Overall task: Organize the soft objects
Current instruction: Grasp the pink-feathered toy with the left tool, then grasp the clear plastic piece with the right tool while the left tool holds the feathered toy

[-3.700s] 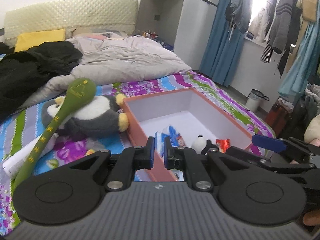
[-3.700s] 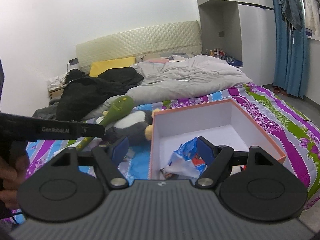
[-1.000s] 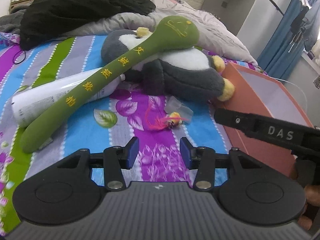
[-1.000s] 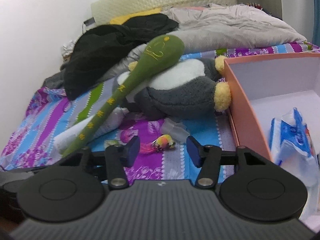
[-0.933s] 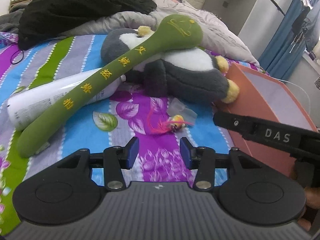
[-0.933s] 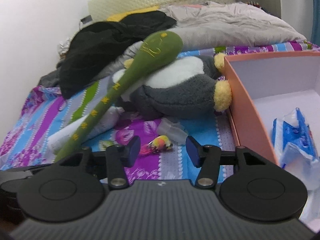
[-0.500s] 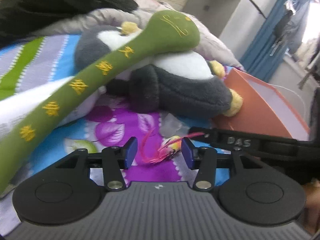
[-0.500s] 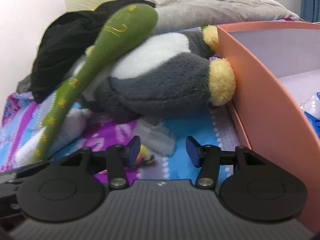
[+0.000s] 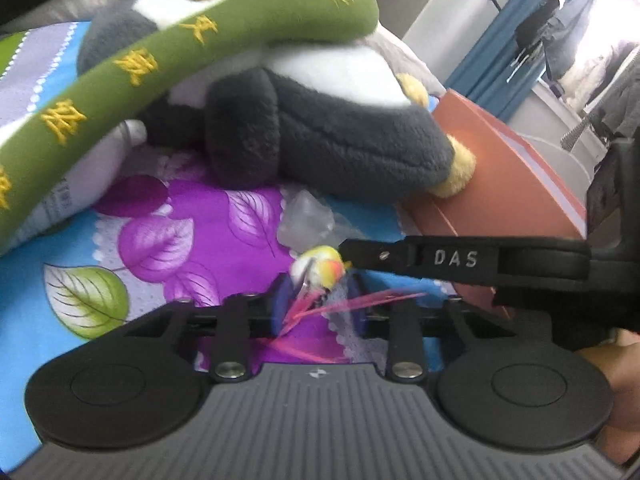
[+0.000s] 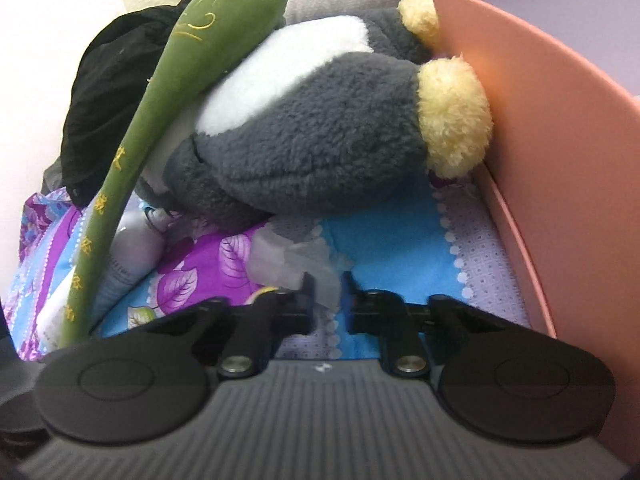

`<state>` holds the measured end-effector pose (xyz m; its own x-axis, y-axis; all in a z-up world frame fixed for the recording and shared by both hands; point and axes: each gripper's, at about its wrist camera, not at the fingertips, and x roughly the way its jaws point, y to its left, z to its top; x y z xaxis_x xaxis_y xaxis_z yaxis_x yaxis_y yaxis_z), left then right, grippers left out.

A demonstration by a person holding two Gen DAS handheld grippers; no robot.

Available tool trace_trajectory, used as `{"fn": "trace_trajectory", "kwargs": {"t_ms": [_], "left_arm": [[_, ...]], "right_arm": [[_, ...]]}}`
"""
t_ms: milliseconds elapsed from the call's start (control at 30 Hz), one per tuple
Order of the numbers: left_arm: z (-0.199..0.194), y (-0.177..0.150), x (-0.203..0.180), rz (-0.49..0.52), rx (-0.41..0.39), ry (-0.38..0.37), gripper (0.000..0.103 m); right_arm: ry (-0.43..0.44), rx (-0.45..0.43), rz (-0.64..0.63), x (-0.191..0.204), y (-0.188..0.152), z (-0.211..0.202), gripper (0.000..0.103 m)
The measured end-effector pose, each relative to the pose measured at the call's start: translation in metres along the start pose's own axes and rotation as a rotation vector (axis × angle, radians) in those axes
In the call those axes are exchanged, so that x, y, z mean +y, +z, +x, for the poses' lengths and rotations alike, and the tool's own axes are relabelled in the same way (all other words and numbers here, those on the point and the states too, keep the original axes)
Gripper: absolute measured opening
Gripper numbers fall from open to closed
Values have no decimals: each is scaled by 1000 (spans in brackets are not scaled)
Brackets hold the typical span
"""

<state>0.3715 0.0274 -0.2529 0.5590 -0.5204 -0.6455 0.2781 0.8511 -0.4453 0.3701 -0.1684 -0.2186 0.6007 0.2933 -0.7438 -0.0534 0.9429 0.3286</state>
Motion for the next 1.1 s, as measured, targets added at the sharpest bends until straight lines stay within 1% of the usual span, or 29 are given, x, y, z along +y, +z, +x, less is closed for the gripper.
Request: {"fn": "trace_trajectory", "kwargs": {"t_ms": [167,267,400,467,533,767,867,967,1100], "left_arm": [[-6,-3,-9,7,-27,22,29],[-17,-6,-12,-1,-35,55,29],[-36,-13,-15,-47,-48,85,29],[-46,-18,-16,-90,-53,118,29],[-56,-24,-19,-108,-53,126,29],[-86,-47,-45,-102,-46,182,29],[-95,-54,-58,-105,-52,218,29],[-108,-63,-64,-126,-68,230,29],[-126,-76,-67,-165,-79,248,29]], "right_arm": [[9,-16,-7,2,-1,-10,6],[12,-26,-23,8,-3,-19,6],[14,-38,-44,17,-10,-33,6],[10,-41,-50,21,-15,-40,6],[7,-43,-54,24,-19,-48,6],[-1,-46,-109,34,-43,-80,6],[-2,-43,-123,35,-54,-95,6],[-9,-44,-127,35,-64,-111,6],[-6,-22,-149,37,-81,-127,6]]}}
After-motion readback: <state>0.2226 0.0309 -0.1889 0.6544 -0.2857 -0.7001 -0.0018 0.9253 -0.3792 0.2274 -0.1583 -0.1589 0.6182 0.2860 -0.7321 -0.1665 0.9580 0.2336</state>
